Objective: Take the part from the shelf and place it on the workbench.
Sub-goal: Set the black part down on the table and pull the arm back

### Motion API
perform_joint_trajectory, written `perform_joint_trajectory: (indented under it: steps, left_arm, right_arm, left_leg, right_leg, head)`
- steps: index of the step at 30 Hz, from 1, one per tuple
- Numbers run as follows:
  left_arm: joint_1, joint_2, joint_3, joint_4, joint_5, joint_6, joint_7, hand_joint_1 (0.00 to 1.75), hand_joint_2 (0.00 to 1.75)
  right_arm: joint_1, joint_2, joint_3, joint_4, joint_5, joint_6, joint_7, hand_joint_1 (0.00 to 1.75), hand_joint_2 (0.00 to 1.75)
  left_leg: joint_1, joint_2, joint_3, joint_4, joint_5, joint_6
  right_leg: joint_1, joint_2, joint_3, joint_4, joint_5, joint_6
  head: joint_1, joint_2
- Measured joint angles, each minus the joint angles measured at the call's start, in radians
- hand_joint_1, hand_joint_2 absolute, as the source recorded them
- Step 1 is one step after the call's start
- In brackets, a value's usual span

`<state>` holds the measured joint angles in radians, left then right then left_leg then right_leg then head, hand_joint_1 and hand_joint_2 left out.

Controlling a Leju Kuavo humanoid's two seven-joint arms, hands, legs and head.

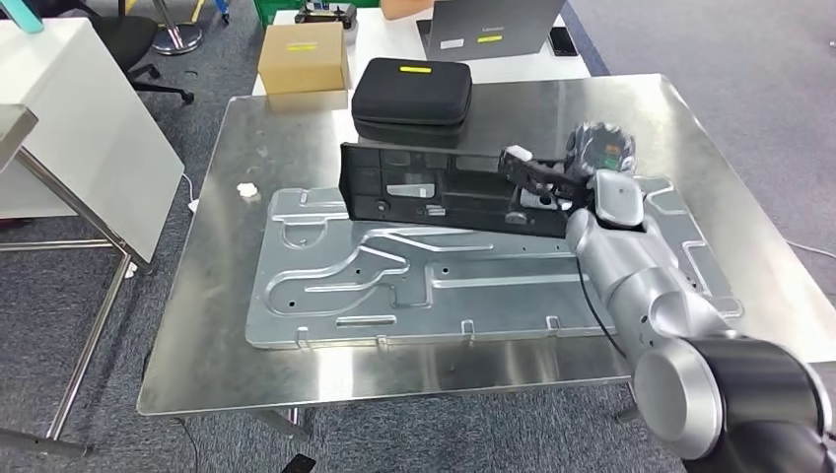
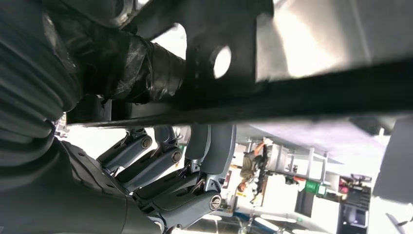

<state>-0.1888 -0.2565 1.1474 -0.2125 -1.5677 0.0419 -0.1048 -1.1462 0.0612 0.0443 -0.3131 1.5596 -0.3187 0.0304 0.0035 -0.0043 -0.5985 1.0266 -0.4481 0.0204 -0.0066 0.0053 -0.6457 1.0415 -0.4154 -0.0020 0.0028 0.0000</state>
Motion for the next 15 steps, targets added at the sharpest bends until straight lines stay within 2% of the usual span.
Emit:
perform_joint_trajectory:
  steps: [2, 3, 6, 7, 8, 9, 10, 12, 14, 15]
  left_arm:
    - [-0.001, -0.003, -0.006, 0.0, -0.003, -0.001, 0.0, 0.0, 1.75]
    - [-0.002, -0.004, -0.009, 0.0, -0.003, -0.001, 0.002, 0.0, 1.75]
    - [-0.002, -0.006, -0.014, 0.0, -0.003, -0.001, 0.007, 0.0, 1.75]
    - [-0.002, -0.006, -0.016, 0.0, -0.003, -0.005, 0.003, 0.0, 1.75]
    - [-0.001, -0.006, -0.019, 0.0, -0.003, -0.014, -0.008, 0.0, 1.75]
    - [0.0, -0.006, -0.023, 0.0, -0.001, -0.028, -0.022, 0.0, 1.75]
    - [0.001, -0.006, -0.027, 0.0, 0.002, -0.047, -0.039, 0.0, 1.75]
    - [-0.001, -0.006, -0.033, 0.0, 0.007, -0.077, -0.065, 0.0, 1.75]
    - [-0.003, -0.006, -0.037, 0.0, 0.008, -0.091, -0.077, 0.0, 1.75]
    - [-0.004, -0.006, -0.039, 0.0, 0.006, -0.092, -0.081, 0.0, 1.75]
  right_arm:
    - [0.032, 0.002, 0.0, 0.001, -0.006, -0.026, 0.0, 1.75, 1.75]
    - [0.043, 0.002, 0.0, 0.002, -0.008, -0.037, 0.0, 1.75, 1.75]
    - [0.067, 0.002, 0.0, 0.007, -0.01, -0.054, 0.0, 1.75, 1.75]
    - [0.074, 0.002, 0.0, 0.008, -0.01, -0.055, 0.0, 1.75, 1.75]
    - [0.078, 0.002, -0.001, 0.009, -0.009, -0.056, 0.0, 1.75, 1.75]
    - [0.08, 0.002, -0.001, 0.009, -0.008, -0.057, 0.001, 1.75, 1.75]
    - [0.079, 0.001, -0.003, 0.009, -0.007, -0.059, 0.002, 1.75, 1.75]
    - [0.076, -0.001, -0.004, 0.009, -0.002, -0.064, 0.004, 0.87, 0.87]
    - [0.072, -0.001, -0.005, 0.009, 0.003, -0.068, 0.007, 0.0, 0.0]
    - [0.069, -0.001, -0.006, 0.009, 0.005, -0.067, 0.01, 0.0, 0.0]
  left_leg:
    - [0.006, 0.0, 0.008, -0.014, 0.009, 0.009]
    - [0.008, 0.001, 0.012, -0.021, 0.012, 0.014]
    - [0.008, 0.005, 0.015, -0.024, 0.013, 0.021]
    - [0.008, 0.006, 0.016, -0.023, 0.012, 0.021]
    - [0.008, 0.006, 0.017, -0.022, 0.01, 0.021]
    - [0.008, 0.006, 0.019, -0.02, 0.009, 0.02]
    - [0.008, 0.005, 0.021, -0.017, 0.006, 0.017]
    - [0.006, 0.002, 0.022, -0.011, 0.0, 0.009]
    - [0.004, 0.0, 0.022, -0.009, -0.003, -0.002]
    - [0.004, -0.001, 0.023, -0.01, -0.002, -0.007]
  right_leg:
    - [0.0, -0.001, -0.003, 0.012, -0.012, 0.01]
    - [0.0, -0.001, -0.017, 0.043, -0.032, 0.015]
    - [-0.005, -0.001, -0.1, 0.216, -0.112, 0.025]
    - [-0.007, -0.001, -0.117, 0.253, -0.12, 0.028]
    - [-0.009, -0.002, -0.117, 0.255, -0.109, 0.03]
    - [-0.012, -0.003, -0.096, 0.217, -0.083, 0.03]
    - [-0.013, -0.004, -0.059, 0.151, -0.049, 0.029]
    - [-0.011, -0.004, 0.005, 0.032, -0.014, 0.022]
    - [-0.004, -0.004, 0.024, -0.003, -0.015, 0.013]
    - [-0.003, -0.004, 0.025, -0.006, -0.012, 0.008]
  head:
    - [0.001, 0.0]
    - [0.001, 0.0]
    - [0.001, 0.0]
    - [0.001, 0.0]
    - [0.001, 0.0]
    - [0.001, 0.0]
    - [0.001, 0.0]
    - [0.001, 0.0]
    - [0.001, 0.0]
    - [0.001, 0.0]
